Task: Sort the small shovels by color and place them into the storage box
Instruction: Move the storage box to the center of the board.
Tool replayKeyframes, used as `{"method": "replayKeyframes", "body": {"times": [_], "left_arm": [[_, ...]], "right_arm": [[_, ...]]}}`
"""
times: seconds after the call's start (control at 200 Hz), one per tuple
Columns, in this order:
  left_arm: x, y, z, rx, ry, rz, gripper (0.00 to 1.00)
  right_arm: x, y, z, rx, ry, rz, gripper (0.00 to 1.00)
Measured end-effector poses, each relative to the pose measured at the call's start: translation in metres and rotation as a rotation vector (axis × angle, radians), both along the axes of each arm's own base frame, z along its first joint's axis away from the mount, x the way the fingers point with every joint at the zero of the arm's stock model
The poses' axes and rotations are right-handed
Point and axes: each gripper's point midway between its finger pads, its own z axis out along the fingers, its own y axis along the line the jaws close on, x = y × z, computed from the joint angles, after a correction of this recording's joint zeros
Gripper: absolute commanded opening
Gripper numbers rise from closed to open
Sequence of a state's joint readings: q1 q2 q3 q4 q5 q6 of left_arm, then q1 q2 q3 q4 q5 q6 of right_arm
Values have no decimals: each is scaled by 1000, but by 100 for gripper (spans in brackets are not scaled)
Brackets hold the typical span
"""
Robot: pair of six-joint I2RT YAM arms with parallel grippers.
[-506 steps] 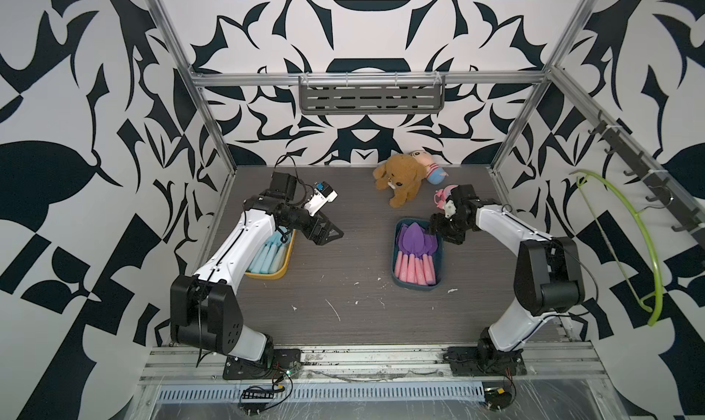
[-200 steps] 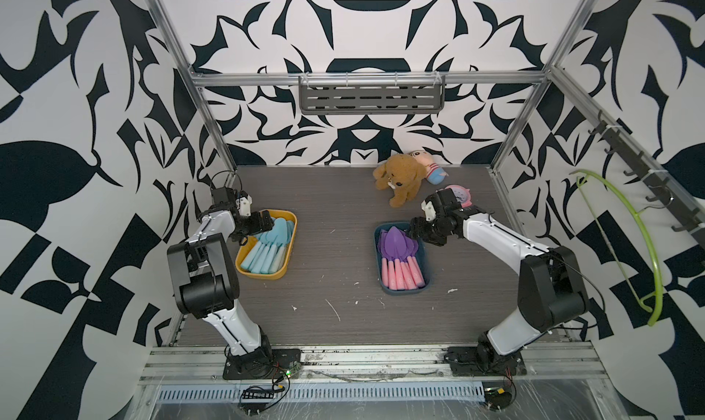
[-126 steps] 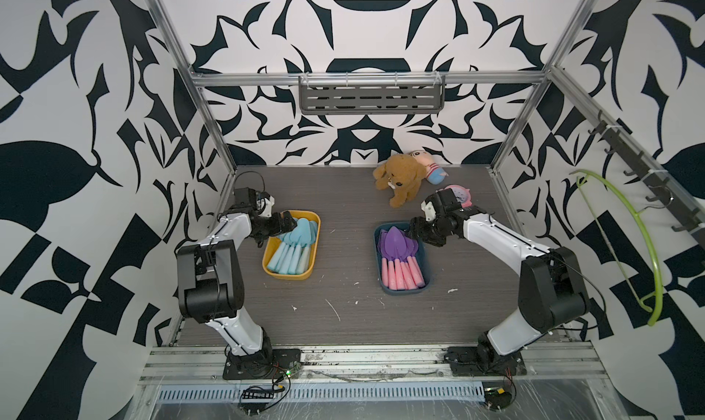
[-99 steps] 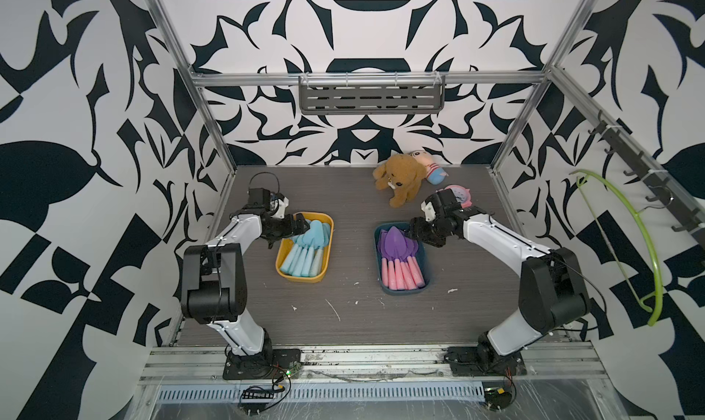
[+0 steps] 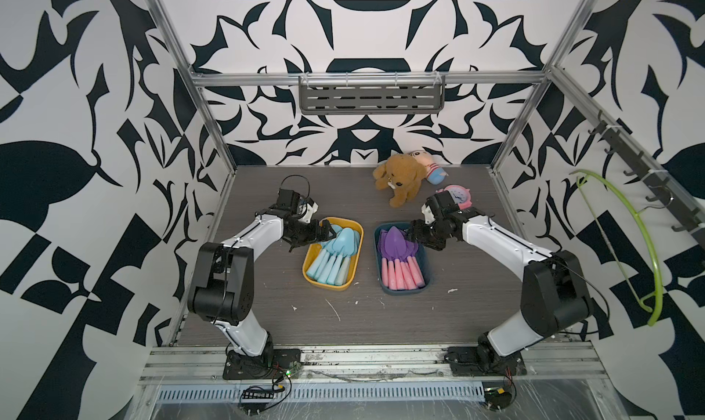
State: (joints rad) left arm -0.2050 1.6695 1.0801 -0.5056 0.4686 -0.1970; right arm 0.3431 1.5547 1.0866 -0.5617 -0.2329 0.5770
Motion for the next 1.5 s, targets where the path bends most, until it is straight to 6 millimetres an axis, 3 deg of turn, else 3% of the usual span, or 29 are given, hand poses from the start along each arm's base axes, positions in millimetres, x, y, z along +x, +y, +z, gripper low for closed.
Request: {"method": "replayKeyframes", "body": {"times": [0.49,0.665,0.805,0.835,0.86,0.87,1.0,1.145,1.225,1.3,1.505], "left_arm": [[-58,-8,0,-93,149,-85,99],[-59,-9,3,-103,149,-86,99],[-52,1,9,-26,61,-95,100],[-48,5,11,5,28,-97,99],[-44,9,14,34,-6,-98,99],[-42,10,15,45,-19,-98,99],[-10,39,34,169,-215,-50,99],[41,102,58,277,-455,176,99],[54,141,51,349,-512,332,100],[56,162,33,366,-517,423,99],[42,189,-19,365,-523,519,100]], "right_arm": [[-27,-12,11,-15,8,-4,68],[-25,-22,16,-62,-29,-23,68],[-18,-44,30,-173,-123,-53,69],[-16,-50,34,-205,-149,-60,76],[-14,-55,38,-231,-172,-68,96],[-13,-57,39,-246,-183,-67,99],[7,-83,70,-382,-376,-94,100],[19,-114,87,-512,-557,-130,100],[23,-133,78,-572,-586,-157,100],[24,-151,61,-604,-578,-181,100],[18,-187,8,-632,-539,-228,100]]}}
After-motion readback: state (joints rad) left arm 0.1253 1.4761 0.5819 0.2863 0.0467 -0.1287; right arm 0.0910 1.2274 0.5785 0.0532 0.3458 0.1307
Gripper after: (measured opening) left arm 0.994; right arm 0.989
